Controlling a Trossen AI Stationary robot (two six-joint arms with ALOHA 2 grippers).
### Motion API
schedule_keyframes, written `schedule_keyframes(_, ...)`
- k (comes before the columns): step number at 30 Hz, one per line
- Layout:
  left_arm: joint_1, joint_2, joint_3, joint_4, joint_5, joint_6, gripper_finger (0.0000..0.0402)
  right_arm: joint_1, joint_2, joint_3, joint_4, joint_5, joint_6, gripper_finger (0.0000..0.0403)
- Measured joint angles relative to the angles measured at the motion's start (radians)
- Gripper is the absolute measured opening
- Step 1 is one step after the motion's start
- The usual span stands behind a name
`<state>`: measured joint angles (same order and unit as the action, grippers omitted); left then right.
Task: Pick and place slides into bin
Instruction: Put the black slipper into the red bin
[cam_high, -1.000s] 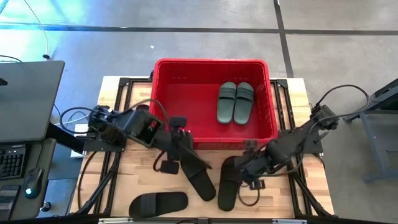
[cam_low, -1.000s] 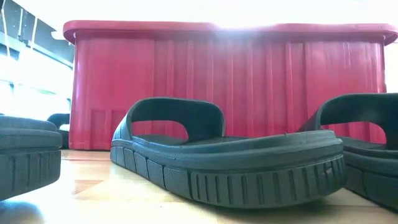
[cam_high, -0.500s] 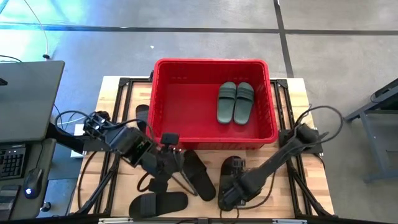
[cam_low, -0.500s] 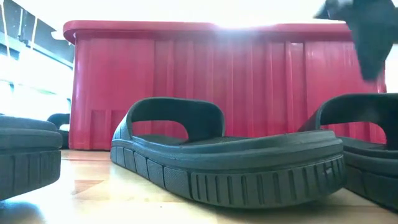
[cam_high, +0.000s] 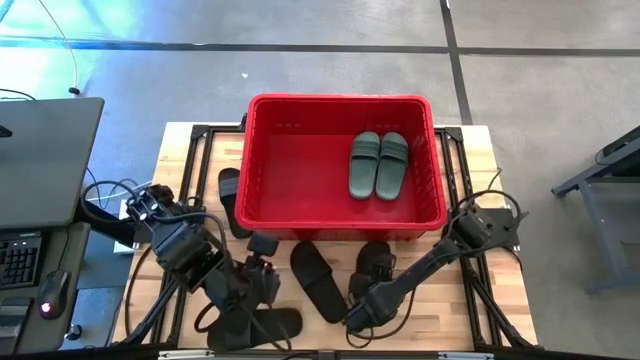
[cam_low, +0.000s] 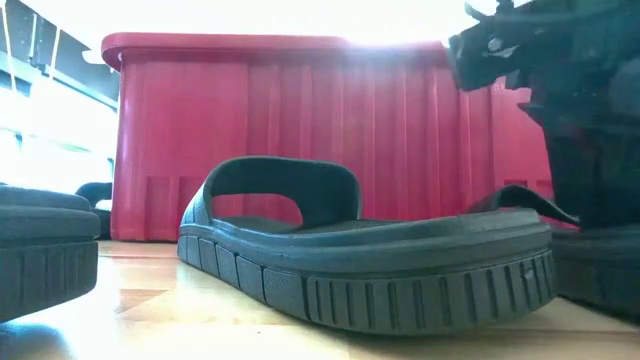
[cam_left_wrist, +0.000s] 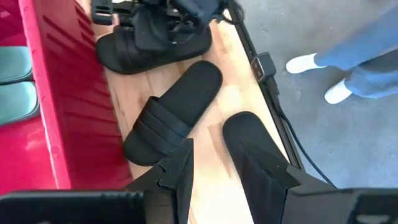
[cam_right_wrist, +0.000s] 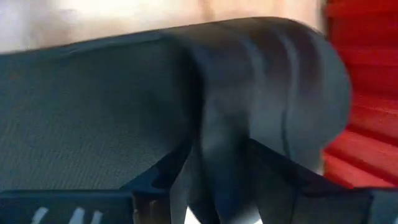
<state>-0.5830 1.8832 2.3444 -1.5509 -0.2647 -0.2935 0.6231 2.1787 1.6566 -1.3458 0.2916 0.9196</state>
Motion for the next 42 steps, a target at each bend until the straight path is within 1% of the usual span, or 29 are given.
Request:
schedule_keyframes(4, -0.003, 0.0, 0.0, 0.0, -0.005, 0.0, 0.0106, 0.003, -0.006, 0.032, -0.05, 0.03, 0.005, 0.0138)
schedule_keyframes(8, 0.001, 0.0, 0.0, 0.002, -0.022, 0.0, 0.0102, 0.017, -0.006, 0.059, -0.067, 0.103, -0.003, 0.0138)
schedule_keyframes(10, 0.001, 0.0, 0.0, 0.002, -0.042, 0.0, 0.01, 0.019, -0.006, 0.068, -0.073, 0.122, -0.003, 0.0138)
schedule_keyframes(15, 0.0, 0.0, 0.0, 0.006, -0.063, 0.0, 0.0099, 0.021, -0.006, 0.067, -0.093, 0.157, -0.004, 0.0138)
schedule_keyframes(20, 0.0, 0.0, 0.0, 0.008, -0.069, -0.003, 0.0099, 0.015, -0.006, 0.062, -0.123, 0.251, -0.003, 0.0138)
schedule_keyframes(23, 0.0, 0.0, 0.0, 0.009, -0.069, -0.003, 0.0099, 0.007, -0.006, 0.062, -0.152, 0.283, -0.005, 0.0135)
schedule_keyframes(25, 0.0, 0.0, 0.0, 0.009, -0.069, -0.003, 0.0099, 0.0, -0.006, 0.062, -0.157, 0.26, -0.024, 0.0124)
schedule_keyframes(27, 0.0, 0.0, 0.0, 0.009, -0.069, -0.003, 0.0099, -0.008, -0.006, 0.062, -0.154, 0.222, -0.037, 0.0101)
schedule_keyframes(31, 0.0, 0.0, 0.0, 0.009, -0.07, -0.003, 0.0099, -0.006, -0.006, 0.062, -0.15, 0.183, -0.067, 0.0023)
schedule_keyframes(32, 0.0, 0.0, 0.0, 0.009, -0.07, -0.003, 0.0099, -0.002, -0.006, 0.062, -0.148, 0.171, -0.08, 0.0012)
schedule_keyframes(36, 0.0, 0.0, 0.0, 0.009, -0.069, -0.003, 0.0099, 0.015, -0.006, 0.062, -0.142, 0.145, -0.083, 0.0016)
schedule_keyframes(39, 0.0, 0.0, 0.0, 0.009, -0.069, -0.003, 0.0099, 0.037, -0.006, 0.081, -0.14, 0.106, -0.088, 0.0004)
schedule_keyframes(42, 0.0, 0.0, 0.0, 0.009, -0.069, -0.003, 0.0099, 0.059, -0.006, 0.125, -0.13, 0.123, -0.062, 0.0007)
